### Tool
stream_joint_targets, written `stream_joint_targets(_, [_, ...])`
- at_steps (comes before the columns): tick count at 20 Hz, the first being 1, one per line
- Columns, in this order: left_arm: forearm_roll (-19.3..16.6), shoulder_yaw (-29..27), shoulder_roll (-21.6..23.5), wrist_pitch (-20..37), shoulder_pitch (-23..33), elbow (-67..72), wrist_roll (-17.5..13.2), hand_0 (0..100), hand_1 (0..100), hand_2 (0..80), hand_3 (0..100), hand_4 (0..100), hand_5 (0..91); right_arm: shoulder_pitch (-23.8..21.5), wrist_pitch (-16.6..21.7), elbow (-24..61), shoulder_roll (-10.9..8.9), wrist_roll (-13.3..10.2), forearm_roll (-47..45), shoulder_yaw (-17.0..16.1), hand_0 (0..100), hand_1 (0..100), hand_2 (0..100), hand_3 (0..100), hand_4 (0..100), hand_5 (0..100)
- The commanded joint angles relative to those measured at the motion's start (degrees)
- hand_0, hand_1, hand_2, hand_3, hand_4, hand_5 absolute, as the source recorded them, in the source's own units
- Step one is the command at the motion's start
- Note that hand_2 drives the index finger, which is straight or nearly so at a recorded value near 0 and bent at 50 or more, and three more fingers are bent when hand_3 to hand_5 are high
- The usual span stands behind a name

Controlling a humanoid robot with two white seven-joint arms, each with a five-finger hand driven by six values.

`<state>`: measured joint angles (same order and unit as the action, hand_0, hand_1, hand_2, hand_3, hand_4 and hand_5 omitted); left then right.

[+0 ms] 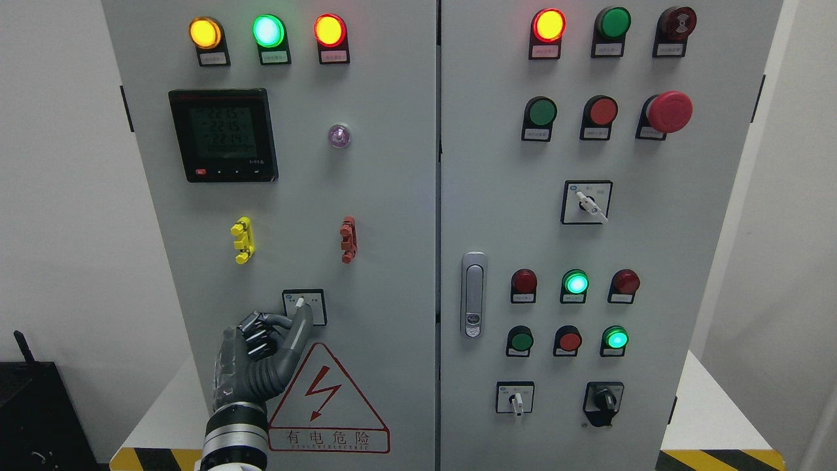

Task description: Turn on light switch 1

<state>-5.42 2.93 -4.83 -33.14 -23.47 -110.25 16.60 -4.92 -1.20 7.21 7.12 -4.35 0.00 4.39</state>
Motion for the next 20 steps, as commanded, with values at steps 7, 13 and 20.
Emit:
stream_joint_targets(7, [-0.2,0.4,0.0,0.0,-0.1,0.1,-0.1,32,65,61.8,98,98,88.3,0.0,0.1,0.0,0.0,0.0,-1.4,0.0,0,0,0,0,0,0])
stream_joint_targets(13, [-0.2,0.4,0.0,0.0,0.0,0.4,-0.1,32,64,61.6,98,98,88.3,0.0,0.0,0.0,0.0,0.0,-1.4,0.0,0,0,0,0,0,0])
stream_joint_targets(20, [-0.2,0.4,0.0,0.0,0.0,0.4,-0.1,33,63,61.5,98,98,88.4,0.0,0.0,0.0,0.0,0.0,-1.4,0.0,0,0,0,0,0,0])
